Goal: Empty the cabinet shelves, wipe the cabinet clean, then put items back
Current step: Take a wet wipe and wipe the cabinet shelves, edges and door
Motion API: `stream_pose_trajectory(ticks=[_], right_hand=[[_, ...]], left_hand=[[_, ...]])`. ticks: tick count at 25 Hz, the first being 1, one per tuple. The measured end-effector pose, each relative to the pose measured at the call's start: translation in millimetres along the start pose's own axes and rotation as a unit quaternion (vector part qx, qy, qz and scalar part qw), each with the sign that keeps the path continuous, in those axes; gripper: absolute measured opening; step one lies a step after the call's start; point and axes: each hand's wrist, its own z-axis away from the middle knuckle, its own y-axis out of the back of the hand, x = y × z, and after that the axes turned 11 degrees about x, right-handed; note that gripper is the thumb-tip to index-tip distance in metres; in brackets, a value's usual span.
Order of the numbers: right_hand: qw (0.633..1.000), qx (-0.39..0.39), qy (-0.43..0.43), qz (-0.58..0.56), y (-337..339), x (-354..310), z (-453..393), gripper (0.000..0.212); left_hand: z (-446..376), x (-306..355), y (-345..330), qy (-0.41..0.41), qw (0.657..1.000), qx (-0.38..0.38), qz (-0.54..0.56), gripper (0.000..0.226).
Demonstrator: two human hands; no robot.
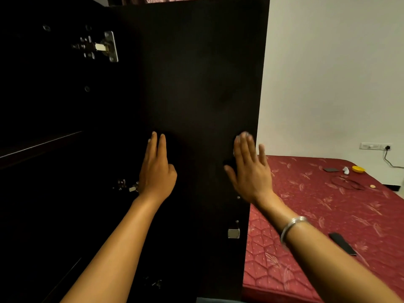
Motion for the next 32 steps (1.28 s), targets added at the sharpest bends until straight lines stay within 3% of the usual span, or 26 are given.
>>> stream_pose_trajectory(ticks=[2, 4, 6, 8, 9, 11, 14, 16, 18, 21, 23, 27, 32], right_hand=[[0.993, -0.057, 0.105, 0.021, -20.1, -13.2, 66.1, 0.075], [0.979, -0.051, 0.196, 0.001, -29.1, -12.1, 87.2, 0.070], [0.967, -0.029, 0.238, -0.089, -18.7, -11.1, 66.1, 0.060], [0.954, -0.019, 0.169, -0.248, 7.1, -19.7, 35.0, 0.054], [0.938, -0.014, 0.075, -0.338, 22.6, -28.2, 19.5, 0.049], [0.865, -0.002, -0.142, -0.482, 52.1, -46.6, -4.2, 0.037], [0.676, -0.076, -0.361, -0.637, 85.3, -66.0, -25.0, 0.024], [0.577, -0.108, -0.429, -0.686, 95.5, -73.9, -26.0, 0.024], [0.513, -0.118, -0.481, -0.702, 102.7, -79.6, -24.6, 0.023], [0.437, -0.141, -0.527, -0.715, 109.4, -81.4, -28.5, 0.010], [0.409, -0.155, -0.556, -0.707, 110.4, -80.0, -31.7, 0.005], [0.418, -0.163, -0.569, -0.690, 105.9, -76.7, -28.6, 0.010], [0.403, -0.158, -0.559, -0.707, 101.5, -82.3, -19.7, 0.020]], left_hand=[[7.8, -1.6, 3.1, -0.005, 1.000, -0.011, 0.003, 0.080], [13.3, -4.0, 4.0, -0.009, 1.000, -0.019, 0.008, 0.078], [15.8, -2.9, 3.1, -0.009, 1.000, -0.011, 0.014, 0.074], [17.3, 3.6, 2.0, -0.020, 0.998, 0.022, 0.050, 0.065], [17.3, 9.6, 3.1, -0.017, 0.995, 0.038, 0.093, 0.057], [18.4, 22.8, 8.4, 0.057, 0.969, 0.040, 0.239, 0.038], [23.4, 39.7, 20.5, 0.222, 0.868, -0.061, 0.439, 0.017], [28.8, 41.6, 26.4, 0.264, 0.809, -0.138, 0.506, 0.027], [33.3, 40.4, 30.1, 0.270, 0.774, -0.179, 0.544, 0.033], [34.5, 38.9, 32.2, 0.271, 0.788, -0.170, 0.526, 0.017], [33.1, 34.4, 31.0, 0.281, 0.801, -0.152, 0.506, 0.009], [27.3, 20.5, 34.5, 0.314, 0.792, -0.121, 0.509, 0.019], [27.0, 14.0, 32.4, 0.362, 0.707, -0.112, 0.598, 0.019]])
